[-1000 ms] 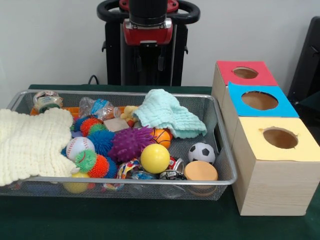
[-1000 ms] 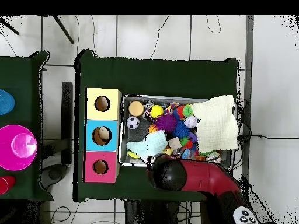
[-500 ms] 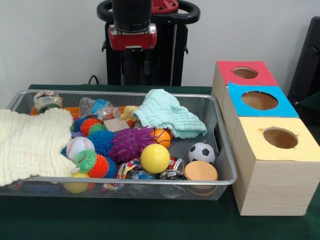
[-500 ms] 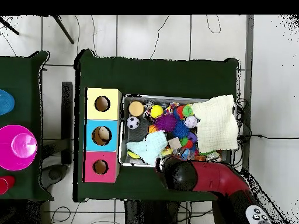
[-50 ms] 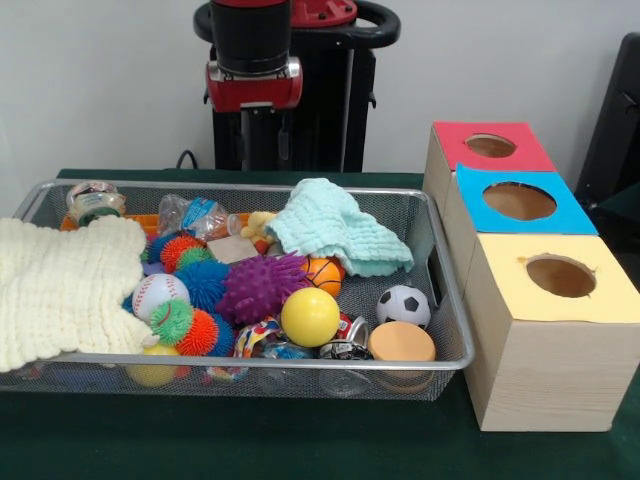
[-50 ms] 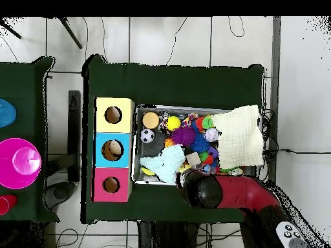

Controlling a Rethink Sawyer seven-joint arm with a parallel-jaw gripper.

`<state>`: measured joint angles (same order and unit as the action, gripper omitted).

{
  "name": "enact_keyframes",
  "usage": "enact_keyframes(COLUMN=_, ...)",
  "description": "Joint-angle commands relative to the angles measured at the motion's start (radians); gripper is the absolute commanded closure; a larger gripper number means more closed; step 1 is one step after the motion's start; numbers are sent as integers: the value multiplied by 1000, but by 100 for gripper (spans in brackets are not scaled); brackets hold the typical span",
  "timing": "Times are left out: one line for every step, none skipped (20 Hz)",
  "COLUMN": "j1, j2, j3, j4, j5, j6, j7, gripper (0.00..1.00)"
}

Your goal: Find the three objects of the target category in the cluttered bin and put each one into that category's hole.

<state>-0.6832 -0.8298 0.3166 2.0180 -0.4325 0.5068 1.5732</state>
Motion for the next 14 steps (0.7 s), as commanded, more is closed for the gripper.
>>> enact_keyframes(j1=-39, j2=39, j3=106, j4=-110, j5=-67, j6=39, j7=-139, gripper=0)
enact_keyframes(j1=-41, j2=40, j3=109, j4=-112, j5=-71, j6=40, j7=-138, gripper=0)
enact_keyframes(j1=-45, j2=41, j3=112, j4=-114, j5=-75, j6=41, j7=-139, gripper=0)
enact_keyframes(j1=-48, j2=42, j3=115, j4=-115, j5=-78, j6=43, j7=-138, gripper=0)
enact_keyframes(j1=-52, j2=46, j3=119, j4=-124, j5=-81, j6=49, j7=-143, gripper=0)
enact_keyframes(j1=-55, j2=46, j3=122, j4=-126, j5=-84, j6=52, j7=-143, gripper=0)
enact_keyframes(j1=-58, j2=47, j3=125, j4=-127, j5=-86, j6=54, j7=-144, gripper=0)
enact_keyframes(j1=-59, j2=46, j3=126, j4=-127, j5=-88, j6=54, j7=-142, gripper=0)
enact_keyframes(j1=-60, j2=46, j3=128, j4=-126, j5=-90, j6=55, j7=-140, gripper=0)
enact_keyframes(j1=-61, j2=47, j3=130, j4=-125, j5=-91, j6=54, j7=-137, gripper=0)
enact_keyframes(j1=-63, j2=48, j3=130, j4=-124, j5=-93, j6=52, j7=-133, gripper=0)
enact_keyframes(j1=-63, j2=49, j3=130, j4=-124, j5=-95, j6=51, j7=-131, gripper=0)
enact_keyframes(j1=-62, j2=51, j3=130, j4=-124, j5=-98, j6=47, j7=-127, gripper=0)
enact_keyframes(j1=-61, j2=52, j3=128, j4=-125, j5=-100, j6=47, j7=-124, gripper=0)
